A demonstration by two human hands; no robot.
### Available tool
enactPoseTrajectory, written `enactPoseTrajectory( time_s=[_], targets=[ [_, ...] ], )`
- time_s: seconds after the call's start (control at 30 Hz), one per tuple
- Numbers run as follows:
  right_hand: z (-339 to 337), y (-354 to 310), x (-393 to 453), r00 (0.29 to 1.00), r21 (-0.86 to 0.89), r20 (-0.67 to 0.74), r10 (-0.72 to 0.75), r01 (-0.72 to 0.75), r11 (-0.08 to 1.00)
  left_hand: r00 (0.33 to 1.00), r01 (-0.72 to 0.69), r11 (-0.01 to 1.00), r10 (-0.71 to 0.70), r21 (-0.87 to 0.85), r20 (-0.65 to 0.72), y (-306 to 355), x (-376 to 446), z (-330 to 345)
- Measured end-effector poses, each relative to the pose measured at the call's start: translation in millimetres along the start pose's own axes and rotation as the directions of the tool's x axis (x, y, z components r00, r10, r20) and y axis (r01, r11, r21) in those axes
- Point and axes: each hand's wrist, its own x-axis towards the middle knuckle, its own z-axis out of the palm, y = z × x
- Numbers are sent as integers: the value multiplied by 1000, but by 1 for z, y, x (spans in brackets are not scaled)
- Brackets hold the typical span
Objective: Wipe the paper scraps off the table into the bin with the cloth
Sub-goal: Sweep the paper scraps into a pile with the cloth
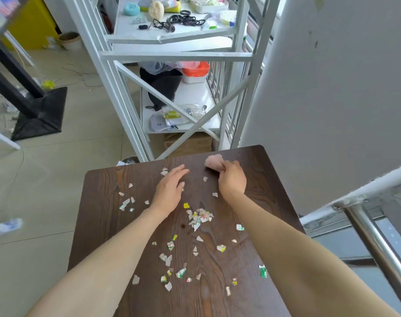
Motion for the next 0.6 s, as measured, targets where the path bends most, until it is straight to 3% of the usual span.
enactPoseTrajectory(
  time_s=[0.2, 0.33, 0.47, 0.6],
  targets=[
    [24, -14, -43, 984, -96, 44, -171, 175, 980, 961, 226, 966, -201, 124, -190, -39, -6, -41],
    [34, -21, -87, 939, -49, 102, -328, 334, 941, 946, 310, 925, -278, 218, -169, -48, -1, -52],
    [29, -26, -96, 861, 117, 211, -463, 448, 886, 948, 307, 915, -271, 261, -166, -48, -1, -53],
    [25, -42, -57, 940, 127, 15, -341, 336, 933, 962, 264, 921, -229, 286, -150, -56, -1, -58]
  ],
)
